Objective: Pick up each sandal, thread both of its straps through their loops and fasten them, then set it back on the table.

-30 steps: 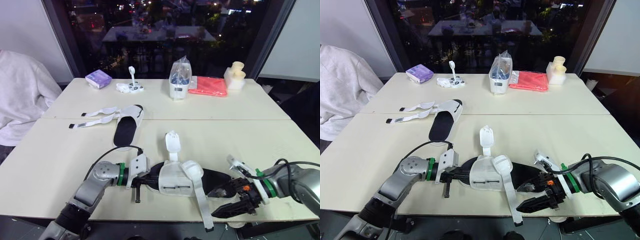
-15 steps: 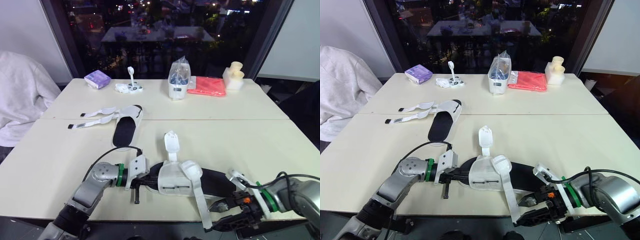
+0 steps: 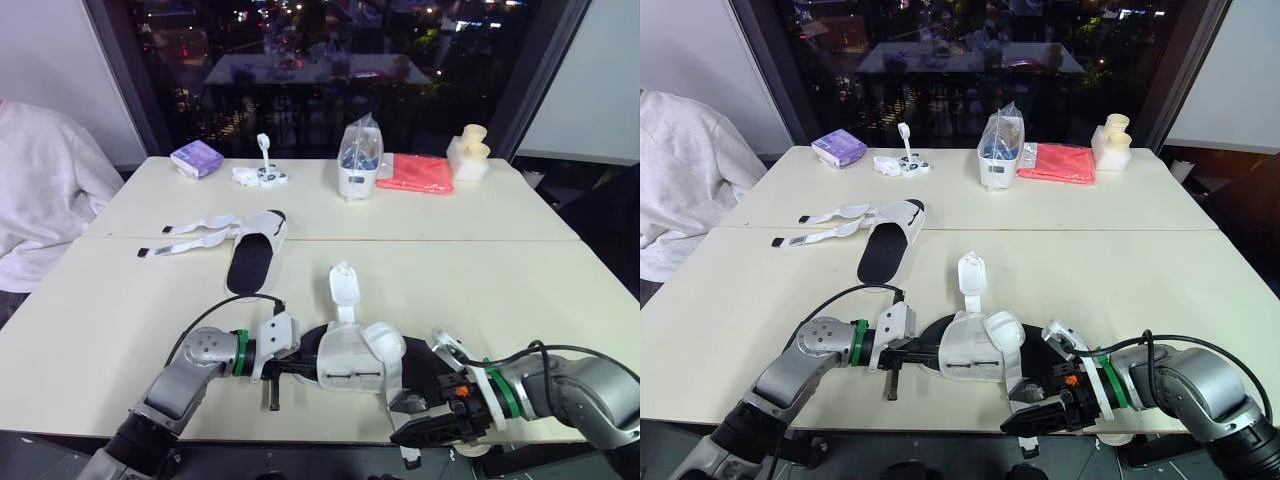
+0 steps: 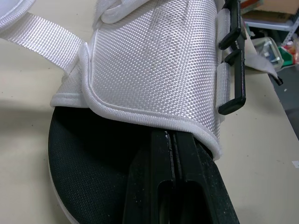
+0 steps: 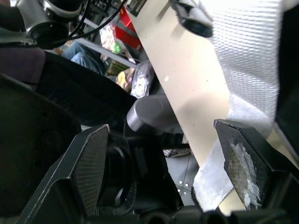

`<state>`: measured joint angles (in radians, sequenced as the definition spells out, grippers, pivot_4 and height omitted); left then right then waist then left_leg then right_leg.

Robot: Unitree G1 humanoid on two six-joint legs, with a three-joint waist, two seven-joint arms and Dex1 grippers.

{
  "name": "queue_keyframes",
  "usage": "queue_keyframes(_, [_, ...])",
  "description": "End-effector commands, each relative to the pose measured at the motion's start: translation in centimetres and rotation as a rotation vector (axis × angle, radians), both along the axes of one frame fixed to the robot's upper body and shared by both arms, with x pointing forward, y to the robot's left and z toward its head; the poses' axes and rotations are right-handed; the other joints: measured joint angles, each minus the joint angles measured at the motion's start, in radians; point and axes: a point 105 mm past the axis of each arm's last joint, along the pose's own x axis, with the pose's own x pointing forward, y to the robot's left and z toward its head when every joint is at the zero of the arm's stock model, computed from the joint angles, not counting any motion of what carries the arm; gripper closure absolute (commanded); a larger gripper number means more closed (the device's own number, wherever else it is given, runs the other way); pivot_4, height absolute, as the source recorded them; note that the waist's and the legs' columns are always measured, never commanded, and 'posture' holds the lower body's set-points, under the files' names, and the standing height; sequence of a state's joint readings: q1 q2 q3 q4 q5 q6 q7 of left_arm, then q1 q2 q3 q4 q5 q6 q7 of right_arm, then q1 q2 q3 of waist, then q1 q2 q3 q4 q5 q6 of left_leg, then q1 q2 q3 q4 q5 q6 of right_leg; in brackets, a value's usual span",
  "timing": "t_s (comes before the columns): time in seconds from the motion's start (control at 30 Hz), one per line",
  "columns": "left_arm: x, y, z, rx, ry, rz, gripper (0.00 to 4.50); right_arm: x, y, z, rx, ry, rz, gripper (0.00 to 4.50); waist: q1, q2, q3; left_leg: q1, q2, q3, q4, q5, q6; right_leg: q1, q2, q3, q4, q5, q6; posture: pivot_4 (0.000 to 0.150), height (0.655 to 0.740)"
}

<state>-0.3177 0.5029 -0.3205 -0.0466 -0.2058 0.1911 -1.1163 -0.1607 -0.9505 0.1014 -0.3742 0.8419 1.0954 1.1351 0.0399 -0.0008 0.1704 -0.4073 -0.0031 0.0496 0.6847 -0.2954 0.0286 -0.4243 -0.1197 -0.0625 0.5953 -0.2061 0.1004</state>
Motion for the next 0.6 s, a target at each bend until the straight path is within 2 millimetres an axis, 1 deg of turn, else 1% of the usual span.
queue_keyframes(0.03, [-1.2,0.2,-2.4,0.070,0.086,-0.016,4.50,-0.3,-1.2,1.6,-0.006,-0.019,0.003,0.60,0.000,0.000,0.000,0.000,0.000,0.000,0.000,0.000,0.000,0.000,0.000,0.000,0.000,0.000,0.000,0.150,0.7400])
queue_keyframes(0.13, [-1.3,0.2,-2.4,0.073,0.087,-0.022,4.50,-0.6,-2.3,2.0,-0.030,-0.023,-0.014,0.60,0.000,0.000,0.000,0.000,0.000,0.000,0.000,0.000,0.000,0.000,0.000,0.000,0.000,0.000,0.000,0.150,0.7400])
queue_keyframes(0.23, [-1.3,0.2,-2.4,0.075,0.087,-0.023,4.50,-0.7,-2.6,2.2,-0.032,-0.021,-0.025,0.60,-0.001,0.000,0.000,0.000,0.000,0.000,0.000,0.000,0.000,0.000,0.000,0.000,0.000,0.000,0.000,0.150,0.7400])
queue_keyframes(0.33, [-1.2,0.2,-2.4,0.075,0.087,-0.026,4.50,-0.7,-3.0,1.7,-0.057,-0.021,-0.032,0.60,-0.001,0.000,-0.001,0.000,0.000,0.000,0.000,0.000,0.000,0.000,0.000,0.000,0.000,0.000,0.000,0.150,0.7400])
queue_keyframes(0.47, [-0.9,0.1,-2.3,0.076,0.081,-0.030,4.50,-0.1,-2.0,0.4,-0.053,-0.015,-0.040,0.60,0.000,-0.001,-0.002,0.000,0.000,0.000,0.000,0.000,0.000,0.000,0.001,0.000,0.000,0.000,0.000,0.150,0.7400])
queue_keyframes(0.6, [-0.8,0.0,-2.1,0.073,0.080,-0.030,4.50,-0.4,-1.1,-0.1,-0.052,-0.015,-0.006,0.60,0.000,-0.001,-0.002,0.000,0.000,0.000,0.000,0.000,0.000,0.000,0.000,0.000,0.000,0.000,0.000,0.150,0.7400])
